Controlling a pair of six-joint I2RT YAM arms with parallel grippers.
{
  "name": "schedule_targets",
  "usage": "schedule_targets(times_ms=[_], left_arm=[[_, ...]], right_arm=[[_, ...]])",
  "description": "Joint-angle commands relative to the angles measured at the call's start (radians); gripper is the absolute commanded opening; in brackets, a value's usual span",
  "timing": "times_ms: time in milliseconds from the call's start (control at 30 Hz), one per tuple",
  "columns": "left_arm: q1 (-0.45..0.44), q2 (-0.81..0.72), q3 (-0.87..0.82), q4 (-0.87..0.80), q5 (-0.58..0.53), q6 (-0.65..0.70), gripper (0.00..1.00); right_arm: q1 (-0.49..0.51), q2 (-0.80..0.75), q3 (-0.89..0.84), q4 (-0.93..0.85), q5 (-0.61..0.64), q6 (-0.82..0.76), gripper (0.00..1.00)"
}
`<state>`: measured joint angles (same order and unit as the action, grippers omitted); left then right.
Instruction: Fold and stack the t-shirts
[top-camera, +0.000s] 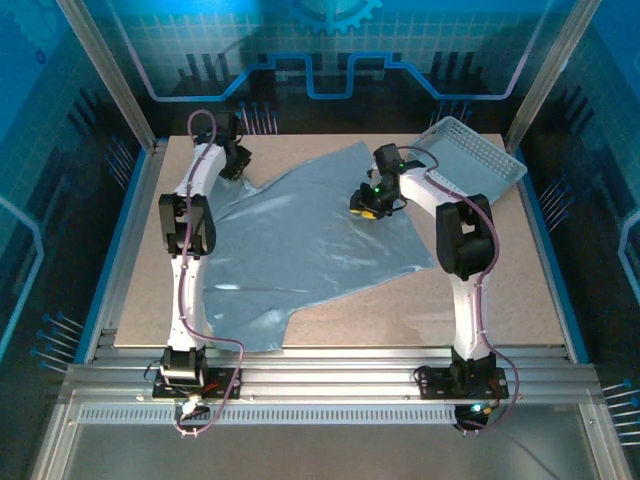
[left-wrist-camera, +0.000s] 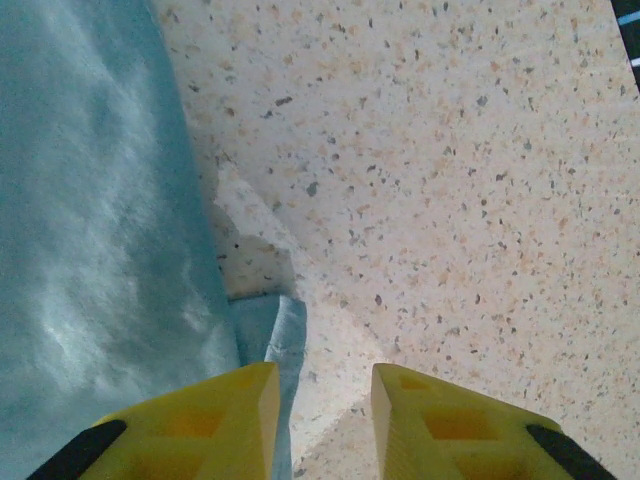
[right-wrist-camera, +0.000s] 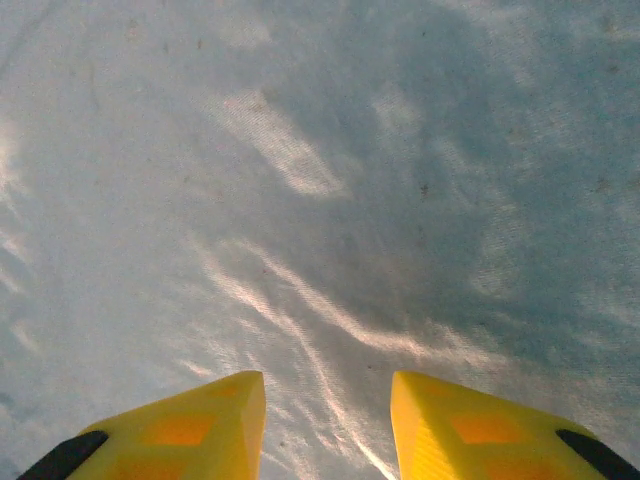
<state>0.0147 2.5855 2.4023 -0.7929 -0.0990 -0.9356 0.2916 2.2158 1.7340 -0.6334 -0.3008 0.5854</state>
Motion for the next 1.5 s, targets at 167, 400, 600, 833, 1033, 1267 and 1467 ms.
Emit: schedule_targets(times_ms=[167,400,600,833,1033,1267,1467], left_arm=[[-0.004,0.031,0.017,-0.069,-0.02,0.029,0.37],[0.001,0.072,0.063,-0.075,-0.006,0.031,0.36],[0.002,0.088,0.073,-0.057,-0.002,0.031,0.19],[-0.013,0.016,0.071,-0.036,-0.057,0.079,0.0],[-0.052,-0.054,0.046,-0.003,-0.111,0.183,0.0],[-0.089,-0.054,0.048,0.024,-0.158,0.291,0.0],[-0.139,-0.051,0.047,0.136,-0.201,0.465,0.0]], right_arm=[[-0.005,-0.039,0.03,-0.006,-0.027,-0.006,0.39],[-0.005,-0.037,0.033,-0.009,-0.027,-0.004,0.39],[-0.004,-0.04,0.026,-0.012,-0.023,-0.007,0.39],[-0.005,-0.045,0.015,-0.007,-0.025,-0.006,0.39],[-0.006,-0.039,0.029,-0.008,-0.027,-0.004,0.39],[-0.006,-0.037,0.03,-0.014,-0.034,-0.001,0.39],[-0.006,-0.036,0.021,-0.021,-0.041,0.003,0.39]])
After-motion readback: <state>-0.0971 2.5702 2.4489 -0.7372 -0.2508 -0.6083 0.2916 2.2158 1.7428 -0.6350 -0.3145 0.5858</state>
